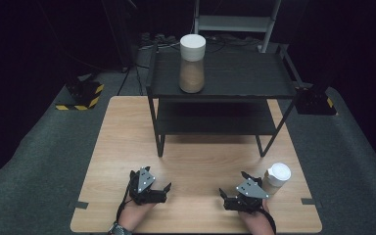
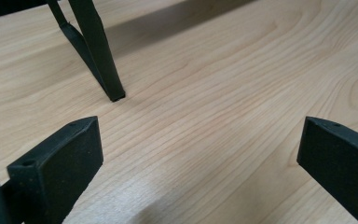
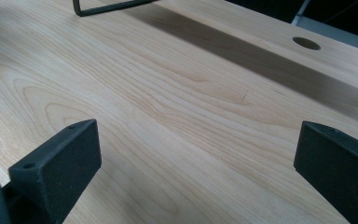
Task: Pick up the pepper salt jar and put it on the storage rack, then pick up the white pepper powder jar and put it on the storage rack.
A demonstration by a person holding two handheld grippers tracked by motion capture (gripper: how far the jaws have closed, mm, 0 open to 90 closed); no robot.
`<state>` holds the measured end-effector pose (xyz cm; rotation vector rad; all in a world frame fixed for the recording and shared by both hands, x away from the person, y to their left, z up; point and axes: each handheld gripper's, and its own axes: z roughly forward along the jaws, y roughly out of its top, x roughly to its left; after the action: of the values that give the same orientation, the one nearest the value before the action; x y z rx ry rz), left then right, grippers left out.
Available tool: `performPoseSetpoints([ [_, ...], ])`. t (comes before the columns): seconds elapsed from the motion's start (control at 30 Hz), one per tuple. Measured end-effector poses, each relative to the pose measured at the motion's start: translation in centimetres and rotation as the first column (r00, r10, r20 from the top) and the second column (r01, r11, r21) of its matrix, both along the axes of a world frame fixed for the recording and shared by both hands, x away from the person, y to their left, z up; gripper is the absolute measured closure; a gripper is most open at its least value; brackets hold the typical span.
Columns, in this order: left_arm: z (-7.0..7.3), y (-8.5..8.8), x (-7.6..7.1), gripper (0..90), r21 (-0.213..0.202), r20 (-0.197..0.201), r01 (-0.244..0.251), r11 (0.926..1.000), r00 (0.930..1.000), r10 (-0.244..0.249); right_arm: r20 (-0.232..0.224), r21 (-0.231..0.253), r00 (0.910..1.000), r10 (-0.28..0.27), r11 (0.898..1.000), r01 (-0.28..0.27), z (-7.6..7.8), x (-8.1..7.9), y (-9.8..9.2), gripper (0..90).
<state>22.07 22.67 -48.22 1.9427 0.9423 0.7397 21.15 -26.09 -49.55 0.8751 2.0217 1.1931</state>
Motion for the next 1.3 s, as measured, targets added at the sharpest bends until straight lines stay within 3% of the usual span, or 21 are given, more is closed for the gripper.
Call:
performPoseSetpoints([
  [0.03, 0.2, -0.4, -0.1, 0.4, 0.031, -0.003, -0.007, 0.9995, 1.0, 0.007, -0.006, -0.001, 0.9999, 0.008, 1.0, -0.008, 0.1, 0.1, -0.1, 0.0],
  [0.17, 0.4, -1.0, -0.1, 0.4, 0.073, -0.006, -0.006, 0.9973, 1.0, 0.006, -0.001, -0.015, 0.9998, 0.019, 1.0, -0.019, 0.1, 0.1, 0.0, 0.0],
  [0.43, 0.5, -1.6, -0.1, 0.9, 0.125, -0.002, 0.023, 0.9918, 0.9997, -0.023, 0.012, -0.047, 0.9994, 0.033, 0.998, -0.032, 0.1, 0.0, 0.4, 0.0],
  [0.97, 0.4, -1.9, -0.4, 0.9, 0.142, 0.006, 0.022, 0.9897, 0.9997, -0.023, 0.028, -0.018, 0.9978, 0.06, 0.998, -0.059, -0.2, 0.0, -0.1, 0.2],
  [1.13, 0.5, -1.9, -0.3, 0.9, 0.147, 0.004, 0.028, 0.9887, 0.9996, -0.029, 0.037, 0.01, 0.9977, 0.057, 0.998, -0.058, 0.1, -0.3, -0.2, 0.2],
  [1.3, 0.5, -2.0, -0.3, 0.9, 0.151, 0.003, 0.029, 0.9881, 0.9995, -0.03, 0.073, 0.052, 0.9967, 0.036, 0.998, -0.039, 0.7, -1.1, -0.6, 0.0],
])
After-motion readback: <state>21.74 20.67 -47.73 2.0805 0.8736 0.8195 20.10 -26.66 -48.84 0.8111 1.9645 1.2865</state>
